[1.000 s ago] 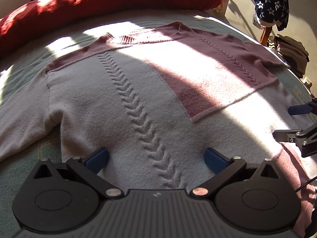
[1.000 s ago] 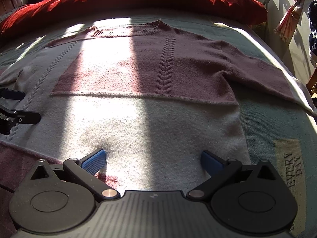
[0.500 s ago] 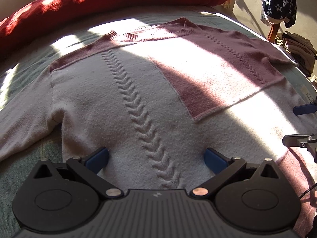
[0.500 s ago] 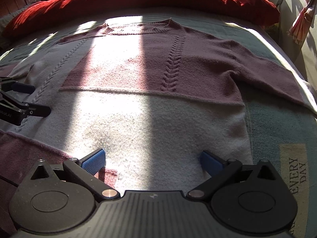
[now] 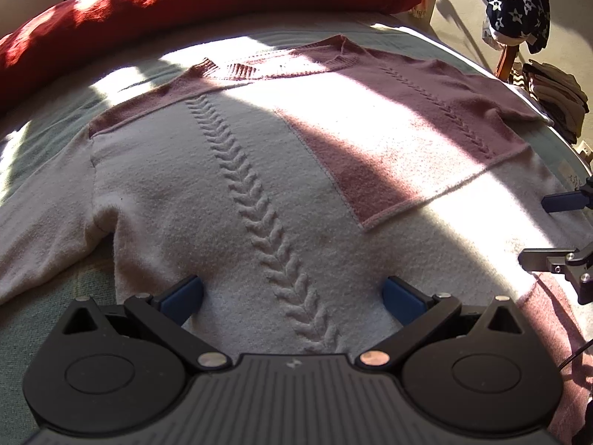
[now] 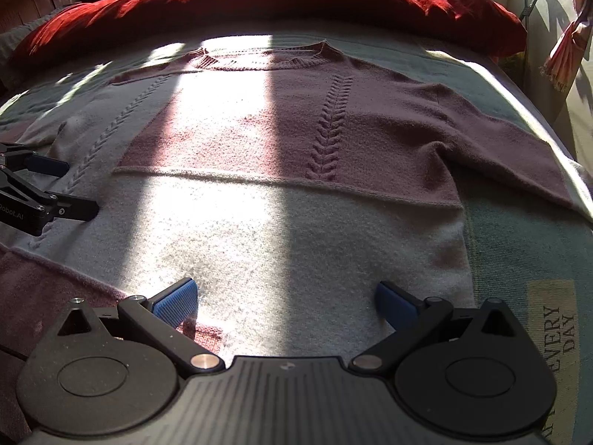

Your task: Fold clothes

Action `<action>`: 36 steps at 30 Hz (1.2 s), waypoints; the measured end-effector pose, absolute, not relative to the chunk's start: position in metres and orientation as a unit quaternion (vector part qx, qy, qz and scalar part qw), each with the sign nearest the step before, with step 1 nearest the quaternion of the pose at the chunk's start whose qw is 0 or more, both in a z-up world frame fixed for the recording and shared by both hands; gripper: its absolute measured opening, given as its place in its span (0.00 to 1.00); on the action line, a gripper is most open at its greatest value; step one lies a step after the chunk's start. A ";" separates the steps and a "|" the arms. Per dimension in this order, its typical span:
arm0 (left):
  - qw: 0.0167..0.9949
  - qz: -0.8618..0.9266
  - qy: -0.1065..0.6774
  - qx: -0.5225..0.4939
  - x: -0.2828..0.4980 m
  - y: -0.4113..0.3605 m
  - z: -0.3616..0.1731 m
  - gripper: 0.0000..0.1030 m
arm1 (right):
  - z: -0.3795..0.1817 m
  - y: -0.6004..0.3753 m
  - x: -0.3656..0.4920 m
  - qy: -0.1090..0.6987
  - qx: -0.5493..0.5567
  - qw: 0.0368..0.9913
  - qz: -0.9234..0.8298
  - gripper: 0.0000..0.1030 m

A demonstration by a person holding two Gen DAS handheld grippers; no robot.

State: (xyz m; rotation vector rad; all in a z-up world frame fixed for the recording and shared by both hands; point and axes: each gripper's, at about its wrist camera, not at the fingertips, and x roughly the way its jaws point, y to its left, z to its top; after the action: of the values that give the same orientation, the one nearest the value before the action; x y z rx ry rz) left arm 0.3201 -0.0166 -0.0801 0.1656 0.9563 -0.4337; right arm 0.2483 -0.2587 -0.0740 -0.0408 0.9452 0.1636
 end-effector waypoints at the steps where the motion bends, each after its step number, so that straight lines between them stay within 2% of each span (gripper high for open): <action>1: 0.863 -0.208 0.454 0.079 0.319 -0.016 -0.080 1.00 | -0.075 -0.257 0.248 0.452 -0.018 0.888 0.077 1.00; 6: 0.866 -0.205 0.449 0.076 0.317 -0.016 -0.079 1.00 | -0.074 -0.251 0.246 0.441 -0.020 0.894 0.078 1.00; 12: 0.867 -0.194 0.455 0.066 0.313 -0.016 -0.058 0.99 | -0.050 -0.250 0.243 0.403 -0.073 0.908 0.092 1.00; 15: 0.866 -0.181 0.459 0.079 0.305 -0.015 -0.053 0.99 | -0.050 -0.251 0.253 0.413 -0.072 0.903 0.095 1.00; 20: 0.866 -0.157 0.468 0.082 0.286 -0.011 -0.067 1.00 | -0.075 -0.251 0.256 0.481 -0.042 0.868 0.117 1.00; 28: 0.877 -0.156 0.449 0.071 0.265 -0.005 -0.074 0.99 | -0.081 -0.257 0.235 0.456 -0.030 0.881 0.122 1.00; 36: 0.901 -0.146 0.403 0.071 0.187 -0.018 -0.050 0.99 | -0.077 -0.260 0.194 0.449 -0.055 0.883 0.125 1.00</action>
State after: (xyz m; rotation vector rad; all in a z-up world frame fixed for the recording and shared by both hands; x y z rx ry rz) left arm 0.1870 -0.0177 -0.0500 0.1465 0.8332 -0.3023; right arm 0.1935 -0.2601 -0.0767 -0.1136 0.9352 0.2597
